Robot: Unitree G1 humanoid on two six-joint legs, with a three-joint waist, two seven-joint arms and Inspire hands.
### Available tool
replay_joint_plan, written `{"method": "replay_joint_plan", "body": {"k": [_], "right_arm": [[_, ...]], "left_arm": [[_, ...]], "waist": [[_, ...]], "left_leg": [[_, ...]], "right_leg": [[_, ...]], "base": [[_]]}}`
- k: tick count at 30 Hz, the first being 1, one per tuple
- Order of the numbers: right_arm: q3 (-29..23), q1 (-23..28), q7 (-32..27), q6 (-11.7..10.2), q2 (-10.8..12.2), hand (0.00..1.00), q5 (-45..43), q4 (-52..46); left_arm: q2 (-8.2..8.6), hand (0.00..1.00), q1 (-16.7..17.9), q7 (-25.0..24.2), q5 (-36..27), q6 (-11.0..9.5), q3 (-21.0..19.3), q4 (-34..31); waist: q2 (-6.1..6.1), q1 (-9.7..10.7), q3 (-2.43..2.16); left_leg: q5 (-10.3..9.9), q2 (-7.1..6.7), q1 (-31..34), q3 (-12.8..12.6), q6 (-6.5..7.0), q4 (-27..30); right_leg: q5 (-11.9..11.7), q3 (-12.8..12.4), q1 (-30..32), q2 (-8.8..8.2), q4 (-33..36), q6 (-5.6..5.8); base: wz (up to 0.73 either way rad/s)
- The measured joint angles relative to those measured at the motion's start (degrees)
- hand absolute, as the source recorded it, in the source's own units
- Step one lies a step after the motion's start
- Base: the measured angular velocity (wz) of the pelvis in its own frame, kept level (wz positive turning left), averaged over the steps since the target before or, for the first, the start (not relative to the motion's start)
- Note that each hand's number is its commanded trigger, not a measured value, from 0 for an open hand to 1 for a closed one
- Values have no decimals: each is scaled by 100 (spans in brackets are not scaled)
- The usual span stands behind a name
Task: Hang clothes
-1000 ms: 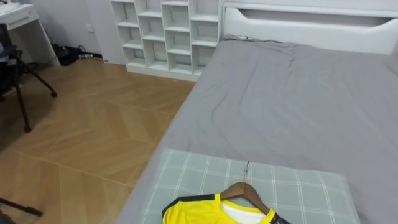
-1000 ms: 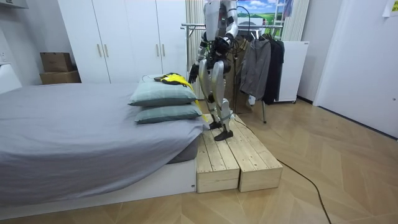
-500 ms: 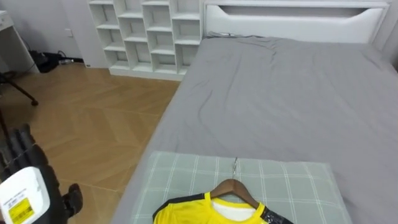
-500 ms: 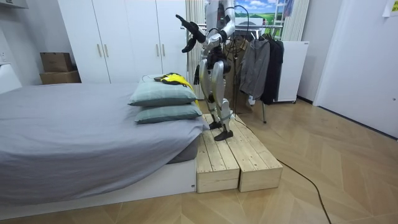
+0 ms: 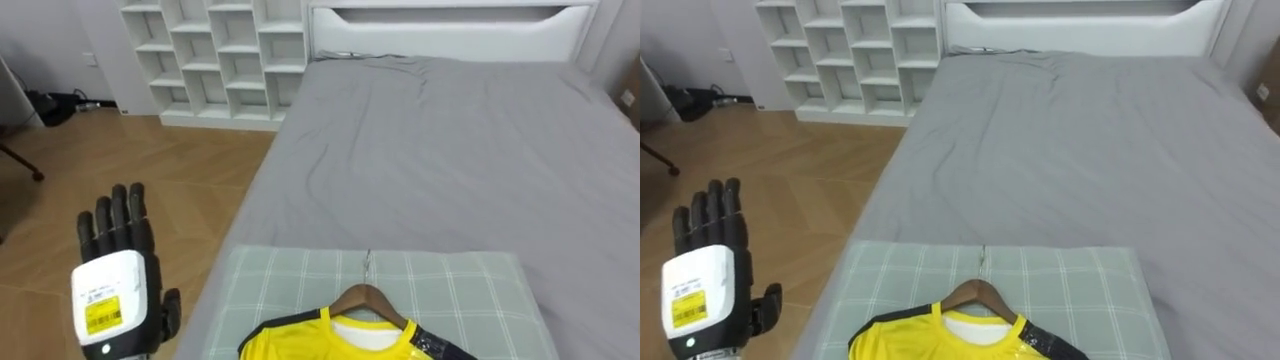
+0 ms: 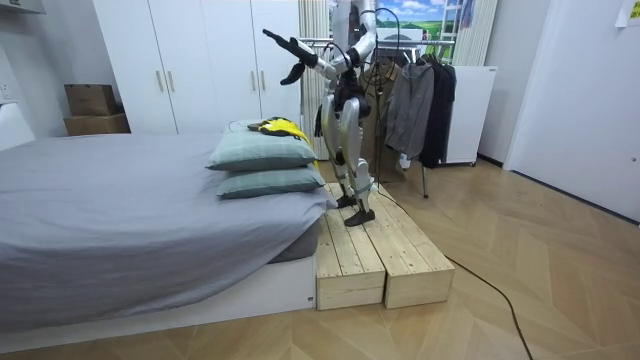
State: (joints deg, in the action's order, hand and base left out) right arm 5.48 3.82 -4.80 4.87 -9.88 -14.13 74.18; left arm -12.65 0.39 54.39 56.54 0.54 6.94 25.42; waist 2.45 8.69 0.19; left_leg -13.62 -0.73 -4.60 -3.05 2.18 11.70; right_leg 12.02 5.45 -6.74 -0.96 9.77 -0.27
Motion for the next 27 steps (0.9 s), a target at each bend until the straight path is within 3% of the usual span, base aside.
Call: {"method": "replay_joint_plan", "body": {"k": [7, 14, 20, 27], "right_arm": [[1, 9, -41, 9, -3, 0, 10, 8], [18, 15, -4, 59, 3, 0, 5, -29], [15, 47, 2, 156, 3, 0, 8, -42], [3, 193, 26, 170, -1, 0, 41, -37]], "left_arm": [[-5, 0, -106, -36, 323, 26, 405, -118], [-4, 0, -252, -555, 383, 203, 939, 65], [-10, 0, -253, -839, 386, 309, 1020, 167], [-3, 0, -253, -992, 381, 319, 1021, 306]], "waist": [[-16, 214, 15], [-48, 373, 38], [-102, 505, 73], [-82, 573, 59]], "left_leg": [[0, 23, -51, -212, -1, -8], [-1, 124, 2, -528, -3, -47], [-1, 170, -6, -772, -3, -103], [-2, 220, -112, -939, -5, -174]], "right_leg": [[-25, -201, 21, 44, 0, -39], [-123, -453, 183, 98, 2, -42], [-177, -623, 290, 127, 13, -31], [-249, -726, 297, 181, 4, -40]], "base": [[-14], [-24], [-18], [-11]]}}
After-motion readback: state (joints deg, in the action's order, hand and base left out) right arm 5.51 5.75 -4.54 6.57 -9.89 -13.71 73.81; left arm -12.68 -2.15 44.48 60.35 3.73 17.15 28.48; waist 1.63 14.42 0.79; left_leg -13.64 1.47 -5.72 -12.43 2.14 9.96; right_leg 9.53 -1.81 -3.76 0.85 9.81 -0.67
